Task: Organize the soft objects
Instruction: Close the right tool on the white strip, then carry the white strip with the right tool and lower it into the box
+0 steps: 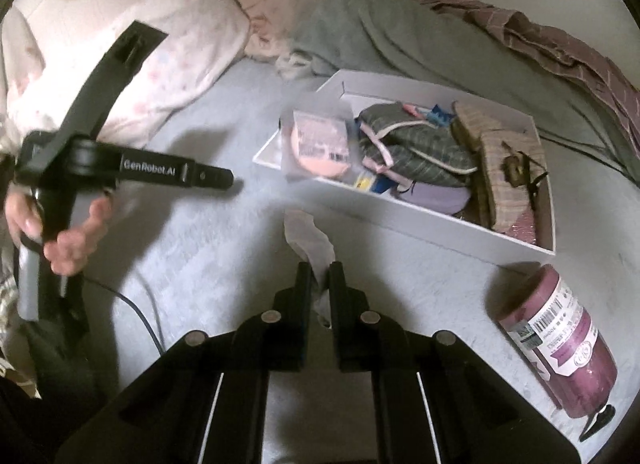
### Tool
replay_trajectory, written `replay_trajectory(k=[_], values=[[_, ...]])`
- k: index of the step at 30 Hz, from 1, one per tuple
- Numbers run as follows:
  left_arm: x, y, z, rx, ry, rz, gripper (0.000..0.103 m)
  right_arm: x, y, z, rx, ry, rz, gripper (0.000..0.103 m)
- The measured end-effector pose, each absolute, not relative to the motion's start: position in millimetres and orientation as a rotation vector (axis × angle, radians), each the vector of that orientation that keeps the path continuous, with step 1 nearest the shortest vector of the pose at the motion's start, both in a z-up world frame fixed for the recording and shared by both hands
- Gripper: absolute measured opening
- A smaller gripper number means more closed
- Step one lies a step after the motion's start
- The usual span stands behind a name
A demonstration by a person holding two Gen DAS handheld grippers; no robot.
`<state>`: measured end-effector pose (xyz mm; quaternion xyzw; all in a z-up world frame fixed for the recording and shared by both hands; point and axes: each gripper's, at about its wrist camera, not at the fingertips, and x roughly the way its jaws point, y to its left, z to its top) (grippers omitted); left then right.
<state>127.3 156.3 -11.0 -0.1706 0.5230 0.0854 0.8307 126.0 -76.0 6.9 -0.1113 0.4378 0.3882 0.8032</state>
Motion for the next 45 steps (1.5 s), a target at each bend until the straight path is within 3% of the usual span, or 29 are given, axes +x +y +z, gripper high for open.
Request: replay_trajectory(k=[9, 16, 26, 45], values=[[140.6, 141.4, -5.3, -0.36, 1.05, 0.116, 0.05, 145.7, -64.6, 20.5, -0.236, 0.849, 0.828, 0.01], [146.1, 134.8, -8.3, -0.353, 1.05, 0.092, 0.05, 157.1, -48.8, 15.2, -0.459, 0.697, 0.792, 0.01], [154.0, 123.4, -10.4, -0.32, 1.068, 0.081, 0.05, 177.1, -36.7, -7.0, -0.686, 0.7, 0.853, 0.01], [186.9, 135.5, -28.2, -0.479, 0.996, 0.143, 0.05, 236.9, -45.8, -9.8, -0.34, 0.873, 0.817, 0.01]])
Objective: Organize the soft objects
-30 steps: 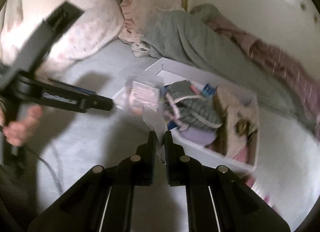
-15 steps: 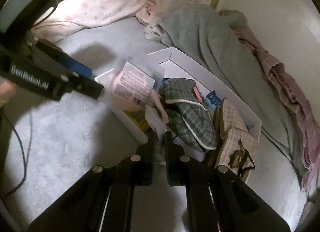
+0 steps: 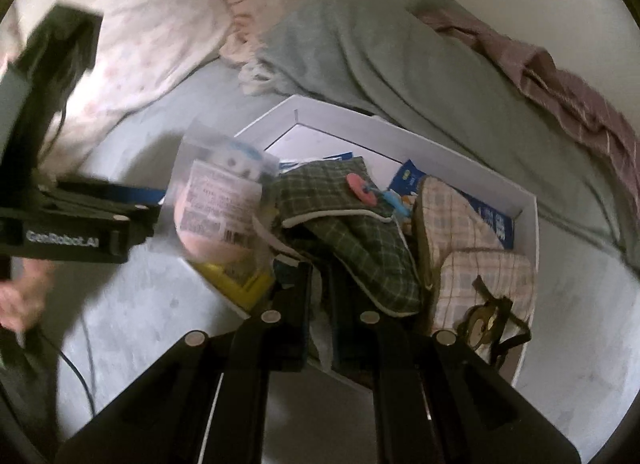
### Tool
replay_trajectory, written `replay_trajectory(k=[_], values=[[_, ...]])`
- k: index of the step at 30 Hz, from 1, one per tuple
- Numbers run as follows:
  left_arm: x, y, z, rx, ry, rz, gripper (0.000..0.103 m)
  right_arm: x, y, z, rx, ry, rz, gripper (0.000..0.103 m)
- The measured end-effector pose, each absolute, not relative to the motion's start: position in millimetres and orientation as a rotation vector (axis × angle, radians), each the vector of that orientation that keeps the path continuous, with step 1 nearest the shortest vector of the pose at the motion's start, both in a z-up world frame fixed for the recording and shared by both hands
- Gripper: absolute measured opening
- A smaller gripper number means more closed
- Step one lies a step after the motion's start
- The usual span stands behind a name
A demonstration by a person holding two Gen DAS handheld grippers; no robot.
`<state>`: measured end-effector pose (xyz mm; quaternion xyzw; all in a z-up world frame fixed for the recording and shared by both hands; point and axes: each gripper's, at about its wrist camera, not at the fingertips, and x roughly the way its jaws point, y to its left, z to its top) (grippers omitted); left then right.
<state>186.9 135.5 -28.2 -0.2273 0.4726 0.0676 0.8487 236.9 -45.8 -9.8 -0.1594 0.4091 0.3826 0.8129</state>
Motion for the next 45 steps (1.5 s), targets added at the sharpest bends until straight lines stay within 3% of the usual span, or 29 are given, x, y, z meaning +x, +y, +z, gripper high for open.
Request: replay_trajectory(k=[21, 28, 30, 32, 34, 39, 45], values=[[214.0, 123.3, -40.6, -0.429, 0.889, 0.324, 0.044, 283.0, -33.8, -29.6, 0.086, 0.946, 0.727, 0.01], [203.3, 119.3, -24.9, -0.34, 0.905, 0.356, 0.044, 260.1, -39.5, -11.0, 0.011, 0.883, 0.709, 0.011], [202.0, 116.0, -20.3, -0.295, 0.928, 0.354, 0.044, 256.0, -43.9, -1.7, -0.006, 0.869, 0.706, 0.015], [199.7, 112.2, -15.5, -0.263, 0.957, 0.344, 0.044, 252.4, -48.2, 3.3, -0.016, 0.869, 0.701, 0.039], [196.2, 110.2, -11.4, -0.26, 0.979, 0.321, 0.044, 245.2, -54.2, 9.3, -0.023, 0.855, 0.706, 0.055], [190.0, 96.8, -4.3, -0.206, 1.022, 0.264, 0.044, 226.6, -60.0, 21.1, -0.092, 0.831, 0.712, 0.063], [184.3, 75.0, 8.6, -0.185, 0.989, 0.186, 0.044, 203.7, -79.3, 27.8, -0.16, 0.769, 0.64, 0.078]])
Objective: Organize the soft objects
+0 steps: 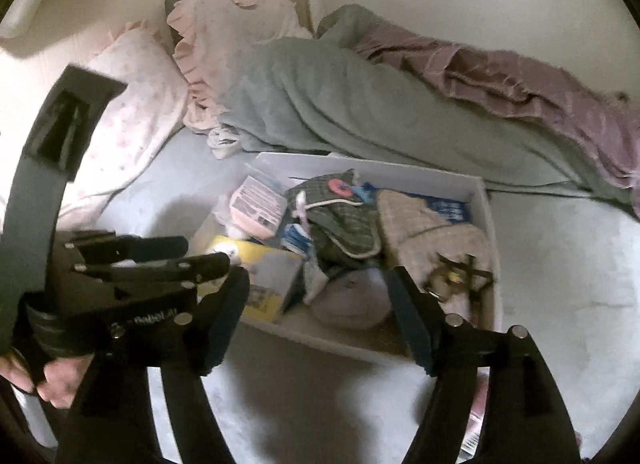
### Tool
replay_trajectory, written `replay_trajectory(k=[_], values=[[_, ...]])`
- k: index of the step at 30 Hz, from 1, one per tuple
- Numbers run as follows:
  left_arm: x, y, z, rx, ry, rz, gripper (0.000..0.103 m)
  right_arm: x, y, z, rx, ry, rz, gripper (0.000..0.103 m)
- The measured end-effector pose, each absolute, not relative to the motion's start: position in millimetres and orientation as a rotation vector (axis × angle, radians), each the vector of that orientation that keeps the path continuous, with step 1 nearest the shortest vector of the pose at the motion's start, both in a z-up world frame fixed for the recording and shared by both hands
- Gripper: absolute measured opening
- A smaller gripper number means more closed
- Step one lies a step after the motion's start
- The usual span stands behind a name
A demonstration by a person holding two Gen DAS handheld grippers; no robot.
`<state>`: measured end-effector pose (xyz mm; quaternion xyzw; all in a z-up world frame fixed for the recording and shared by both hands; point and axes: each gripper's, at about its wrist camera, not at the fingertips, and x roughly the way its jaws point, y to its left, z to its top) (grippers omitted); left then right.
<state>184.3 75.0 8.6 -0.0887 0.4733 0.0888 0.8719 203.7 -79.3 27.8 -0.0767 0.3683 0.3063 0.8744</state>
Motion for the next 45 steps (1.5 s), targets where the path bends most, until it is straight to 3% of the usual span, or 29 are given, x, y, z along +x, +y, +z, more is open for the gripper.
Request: replay_trajectory(k=[3, 6, 14, 24, 27, 34, 37, 41, 45], values=[[182.6, 67.4, 15.4, -0.224, 0.959, 0.158, 0.049, 191.6, -98.6, 27.6, -0.182, 0.734, 0.535, 0.084], [185.9, 58.3, 16.6, -0.262, 0.923, 0.152, 0.066, 176.4, -125.0, 25.1, -0.165, 0.64, 0.414, 0.091], [177.5, 5.2, 13.3, -0.12, 0.877, 0.169, 0.067, 151.2, -178.9, 22.3, -0.104, 0.619, 0.342, 0.093], [150.1, 11.8, 5.4, -0.099, 0.873, 0.185, 0.067, 161.6, -183.8, 5.7, -0.101, 0.804, 0.422, 0.093], [163.6, 36.2, 8.8, -0.181, 0.904, 0.123, 0.064, 183.7, -172.6, 13.4, -0.087, 0.853, 0.464, 0.078], [216.6, 84.8, 11.8, -0.373, 0.927, -0.031, 0.056, 255.5, -126.1, 4.0, -0.01, 0.979, 0.474, 0.073], [242.1, 80.7, 1.4, -0.374, 0.952, -0.009, 0.056, 273.2, -106.8, -10.1, -0.039, 1.022, 0.437, 0.051], [265.1, 75.5, -10.8, -0.396, 0.972, -0.001, 0.056, 287.3, -107.5, -9.2, 0.02, 1.001, 0.403, 0.039], [282.0, 78.4, -20.0, -0.453, 0.987, 0.035, 0.055, 303.6, -116.1, -1.2, 0.116, 0.975, 0.403, 0.035]])
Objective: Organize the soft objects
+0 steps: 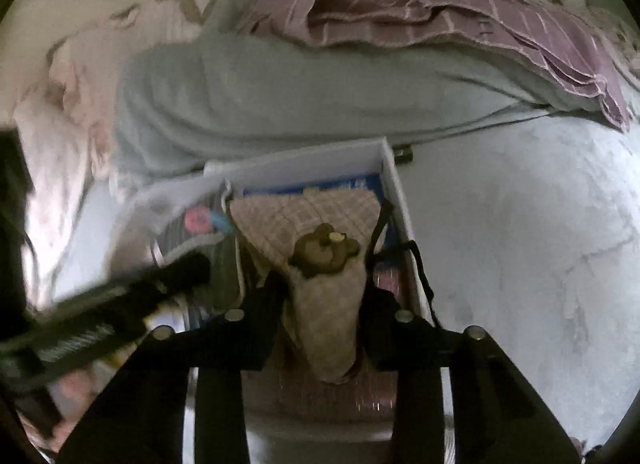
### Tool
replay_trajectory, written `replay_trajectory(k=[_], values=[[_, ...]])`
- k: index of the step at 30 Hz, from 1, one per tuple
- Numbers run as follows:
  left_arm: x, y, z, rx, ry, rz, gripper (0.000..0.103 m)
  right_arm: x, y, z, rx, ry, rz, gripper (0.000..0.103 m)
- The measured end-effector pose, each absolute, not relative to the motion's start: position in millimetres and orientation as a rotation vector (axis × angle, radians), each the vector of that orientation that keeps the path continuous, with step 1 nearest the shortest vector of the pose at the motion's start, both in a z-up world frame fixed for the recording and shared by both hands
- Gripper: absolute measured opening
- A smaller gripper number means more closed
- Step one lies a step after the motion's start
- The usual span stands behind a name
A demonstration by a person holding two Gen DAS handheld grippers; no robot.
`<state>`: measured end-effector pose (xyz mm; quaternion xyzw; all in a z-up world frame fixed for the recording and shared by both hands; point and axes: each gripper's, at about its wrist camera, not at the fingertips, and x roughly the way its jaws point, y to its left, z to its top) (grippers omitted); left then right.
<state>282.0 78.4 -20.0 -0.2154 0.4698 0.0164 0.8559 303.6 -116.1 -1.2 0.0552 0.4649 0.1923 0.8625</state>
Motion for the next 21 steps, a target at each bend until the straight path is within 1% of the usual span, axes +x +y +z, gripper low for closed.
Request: replay_trajectory(k=[2, 3, 5, 7, 8, 11, 15, 16, 17, 18, 19, 20, 21], values=[[283.0, 83.2, -19.7, -0.484, 0.992, 0.052, 0.046, 311.5, -119.1, -0.6, 0.157, 0.968, 0.405, 0.034], [281.5, 85.7, -20.2, -0.49, 1.001, 0.07, 0.028, 314.2, -119.7, -0.2, 0.173, 0.963, 0.405, 0.033], [278.0, 90.1, -23.6, -0.514, 1.02, 0.061, 0.026, 318.2, -119.9, -1.2, 0.206, 0.954, 0.411, 0.033], [271.9, 91.8, -22.9, -0.54, 1.036, 0.05, 0.022, 322.2, -117.6, -1.5, 0.231, 0.943, 0.429, 0.032], [267.7, 92.8, -21.2, -0.551, 1.043, 0.052, 0.02, 322.7, -116.6, -2.0, 0.252, 0.93, 0.442, 0.03], [252.3, 90.8, -13.6, -0.565, 1.065, 0.04, 0.015, 326.6, -111.5, -5.2, 0.252, 0.905, 0.445, 0.029], [236.3, 85.7, -2.6, -0.561, 1.118, 0.036, 0.014, 326.7, -97.6, -15.0, 0.163, 0.996, 0.441, 0.033], [232.5, 85.3, 0.8, -0.565, 1.123, 0.03, 0.014, 324.2, -95.3, -15.4, 0.133, 1.009, 0.434, 0.034], [229.4, 82.9, 2.6, -0.564, 1.129, 0.023, 0.014, 320.9, -95.5, -15.0, 0.117, 1.014, 0.433, 0.043], [226.6, 79.2, 5.3, -0.559, 1.135, 0.013, 0.013, 317.1, -96.8, -13.4, 0.11, 1.013, 0.441, 0.049], [221.6, 76.5, 8.4, -0.555, 1.134, 0.008, 0.013, 312.2, -99.7, -10.1, 0.108, 1.004, 0.452, 0.058], [216.6, 75.7, 12.0, -0.551, 1.131, 0.01, 0.013, 306.4, -104.0, -4.7, 0.11, 0.983, 0.464, 0.061], [210.8, 76.7, 16.2, -0.543, 1.137, 0.023, 0.013, 303.1, -107.6, -1.0, 0.108, 0.968, 0.467, 0.063]])
